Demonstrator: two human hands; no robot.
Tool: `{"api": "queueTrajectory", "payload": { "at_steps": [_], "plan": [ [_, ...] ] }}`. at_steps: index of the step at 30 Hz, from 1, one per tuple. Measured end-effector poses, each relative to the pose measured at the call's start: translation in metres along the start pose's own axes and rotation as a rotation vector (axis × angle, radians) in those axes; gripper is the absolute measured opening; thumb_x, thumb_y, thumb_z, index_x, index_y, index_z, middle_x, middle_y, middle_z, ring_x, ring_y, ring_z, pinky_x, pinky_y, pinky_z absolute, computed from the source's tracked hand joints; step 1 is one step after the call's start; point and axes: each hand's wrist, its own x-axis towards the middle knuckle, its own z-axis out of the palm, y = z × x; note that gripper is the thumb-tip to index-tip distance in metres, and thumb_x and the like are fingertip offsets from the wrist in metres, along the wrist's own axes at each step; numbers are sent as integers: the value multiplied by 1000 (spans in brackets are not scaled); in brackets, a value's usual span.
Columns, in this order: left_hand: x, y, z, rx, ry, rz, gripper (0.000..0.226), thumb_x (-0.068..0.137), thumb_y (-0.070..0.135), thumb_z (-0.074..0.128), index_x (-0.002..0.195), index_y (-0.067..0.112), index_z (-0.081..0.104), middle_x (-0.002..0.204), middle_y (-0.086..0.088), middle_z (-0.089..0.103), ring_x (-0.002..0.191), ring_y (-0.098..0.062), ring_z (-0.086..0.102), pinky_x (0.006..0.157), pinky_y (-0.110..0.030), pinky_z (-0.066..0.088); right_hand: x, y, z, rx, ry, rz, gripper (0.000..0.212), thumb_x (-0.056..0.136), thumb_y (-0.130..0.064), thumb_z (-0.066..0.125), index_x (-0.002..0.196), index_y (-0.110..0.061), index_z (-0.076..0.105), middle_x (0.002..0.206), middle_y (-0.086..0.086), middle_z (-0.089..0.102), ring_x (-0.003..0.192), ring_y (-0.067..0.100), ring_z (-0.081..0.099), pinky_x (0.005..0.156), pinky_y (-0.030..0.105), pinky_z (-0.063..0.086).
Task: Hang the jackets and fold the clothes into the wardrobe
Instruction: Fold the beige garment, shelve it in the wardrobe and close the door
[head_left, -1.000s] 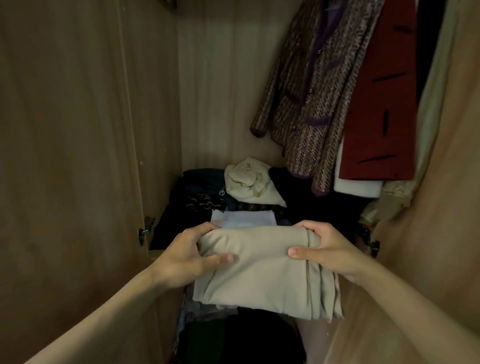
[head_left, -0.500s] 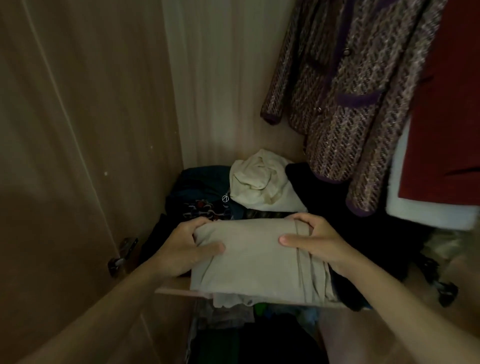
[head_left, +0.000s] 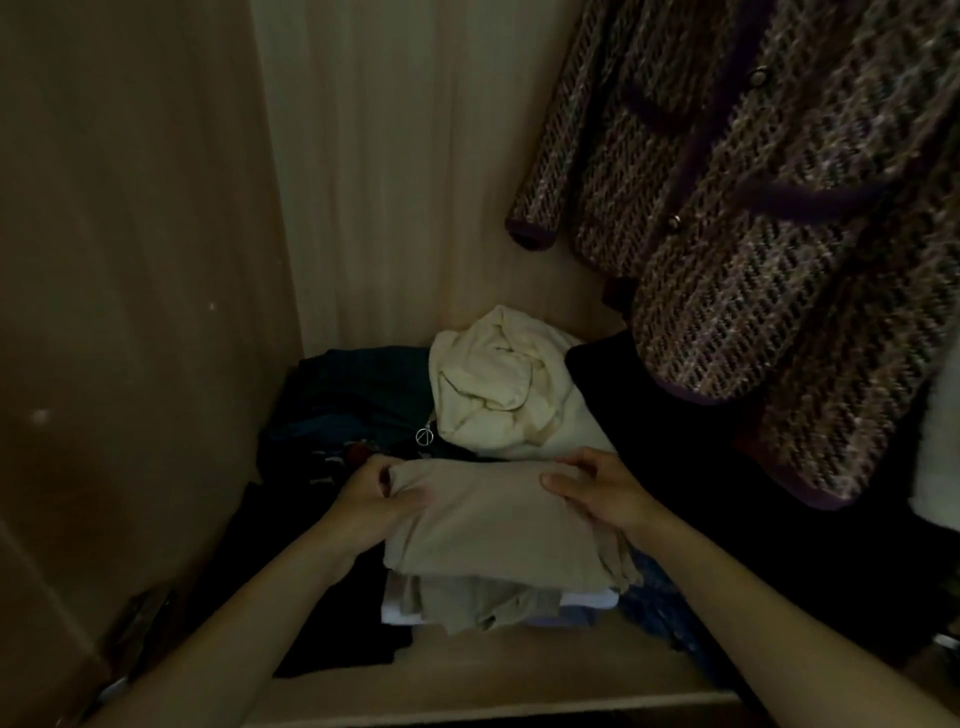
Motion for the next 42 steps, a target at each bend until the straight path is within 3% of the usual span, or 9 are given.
{"api": "queueTrajectory", "payload": {
  "at_steps": [4, 8, 12, 16, 19, 25, 31, 36, 42],
  "plan": [
    [23, -33, 14, 222, 33, -70, 44, 87, 21, 69, 125, 19, 46, 112, -1, 58, 102, -19, 60, 87, -34, 50, 19, 22, 17, -179, 150, 92, 46, 86, -41, 72, 122, -15, 59, 115, 1, 59, 92, 11, 54, 65, 20, 43],
    [30, -35, 10, 636, 125, 209, 57, 91, 25, 58, 143, 16, 38, 139, -8, 46, 127, -25, 43, 103, -35, 40, 16, 17, 25, -471, 195, -256, 26, 93, -28, 61, 115, -14, 59, 106, 0, 59, 101, 19, 58, 75, 25, 42],
    [32, -34, 26, 861, 81, 562, 62, 94, 53, 28, 142, 19, 46, 148, -1, 45, 135, -23, 40, 110, -33, 33, 3, 14, 55, -719, 188, -558, 62, 93, -56, 38, 136, -14, 53, 133, 7, 55, 123, 23, 50, 104, 37, 42],
    [32, -67, 47, 929, -42, 626, 78, 95, 72, 11, 151, 24, 34, 161, 2, 26, 148, -19, 25, 120, -31, 11, -3, 41, 70, -876, 117, -495, 84, 91, -75, 4, 153, -24, 31, 160, 7, 28, 148, 24, 21, 121, 39, 10],
    [38, -87, 49, 838, -48, 612, 75, 93, 76, 19, 153, 32, 26, 162, 10, 20, 148, -10, 20, 122, -34, 9, 1, 61, 71, -774, 182, -534, 70, 97, -68, 19, 150, -26, 38, 157, 2, 35, 146, 20, 27, 119, 39, 18],
    [53, -97, 59, 752, 28, 640, 63, 96, 62, 37, 147, 26, 43, 152, 4, 41, 138, -14, 38, 116, -36, 25, 25, 76, 69, -723, 227, -578, 65, 97, -61, 28, 144, -21, 48, 149, 3, 46, 139, 23, 40, 116, 49, 27],
    [76, -97, 62, 758, 33, 586, 66, 95, 66, 28, 147, 28, 42, 146, 4, 47, 130, -16, 45, 110, -23, 22, 42, 57, 66, -626, 316, -658, 56, 101, -49, 30, 128, -12, 63, 130, 6, 60, 121, 22, 52, 115, 23, 17],
    [67, -92, 59, 784, 31, 604, 65, 97, 64, 29, 146, 24, 44, 145, 0, 49, 128, -15, 43, 109, -24, 24, 37, 67, 68, -643, 238, -592, 59, 101, -54, 29, 139, -16, 53, 143, 7, 52, 133, 24, 46, 115, 48, 29],
    [62, -87, 49, 939, 20, 657, 61, 100, 58, 25, 138, 17, 51, 132, -10, 62, 112, -29, 64, 101, -36, 45, 20, 53, 67, -654, 294, -610, 46, 93, -39, 50, 127, -11, 63, 132, 11, 61, 123, 25, 54, 109, 37, 39]
  ]
}}
